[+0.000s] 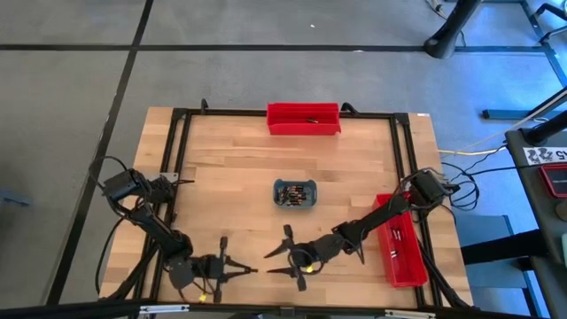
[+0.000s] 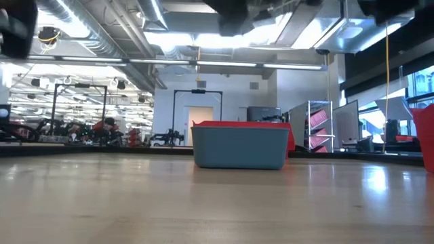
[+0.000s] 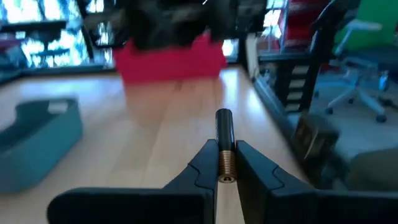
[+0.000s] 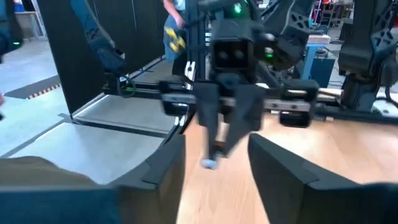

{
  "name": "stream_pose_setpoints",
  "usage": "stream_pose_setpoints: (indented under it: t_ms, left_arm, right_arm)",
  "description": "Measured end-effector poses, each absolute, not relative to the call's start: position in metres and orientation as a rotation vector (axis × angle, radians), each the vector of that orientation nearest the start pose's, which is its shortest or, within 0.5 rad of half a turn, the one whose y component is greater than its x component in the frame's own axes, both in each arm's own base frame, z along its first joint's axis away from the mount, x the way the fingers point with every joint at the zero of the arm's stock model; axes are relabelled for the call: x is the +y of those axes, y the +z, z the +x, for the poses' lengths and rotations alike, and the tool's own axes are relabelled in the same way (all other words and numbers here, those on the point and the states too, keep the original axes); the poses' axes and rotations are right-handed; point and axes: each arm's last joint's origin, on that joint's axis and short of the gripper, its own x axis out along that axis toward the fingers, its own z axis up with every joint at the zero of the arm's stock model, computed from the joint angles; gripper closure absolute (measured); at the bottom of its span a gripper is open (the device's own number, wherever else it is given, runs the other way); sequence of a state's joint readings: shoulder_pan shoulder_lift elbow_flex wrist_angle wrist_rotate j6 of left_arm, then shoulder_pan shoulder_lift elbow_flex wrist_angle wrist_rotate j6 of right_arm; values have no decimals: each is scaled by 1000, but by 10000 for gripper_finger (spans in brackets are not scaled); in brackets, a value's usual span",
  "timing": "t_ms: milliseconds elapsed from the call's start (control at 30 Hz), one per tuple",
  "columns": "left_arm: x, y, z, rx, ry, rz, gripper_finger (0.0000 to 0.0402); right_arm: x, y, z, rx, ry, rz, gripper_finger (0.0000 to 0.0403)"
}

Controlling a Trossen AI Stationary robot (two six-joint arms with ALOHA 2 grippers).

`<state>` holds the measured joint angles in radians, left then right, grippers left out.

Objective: Sort batteries
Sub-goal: Put the black battery into the blue bin

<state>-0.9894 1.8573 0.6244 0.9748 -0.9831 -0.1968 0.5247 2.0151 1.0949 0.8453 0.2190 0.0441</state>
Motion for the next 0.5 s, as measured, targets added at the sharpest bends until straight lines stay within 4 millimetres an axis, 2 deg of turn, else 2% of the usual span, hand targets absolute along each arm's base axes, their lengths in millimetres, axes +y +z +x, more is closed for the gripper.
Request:
stream_pose_setpoints:
  t_ms: [200,367,500]
  left_arm:
    - [-263,142,202,98,11,90,370]
    - [-264,145,204,92,16,107,375]
    - [-262,145,206,90,39,89,370]
  right_arm:
    - [207,187,390,230,273,-54,182]
    - [210,194,394,238,286,-52,178]
    - [212,189,395,242,309,-55,178]
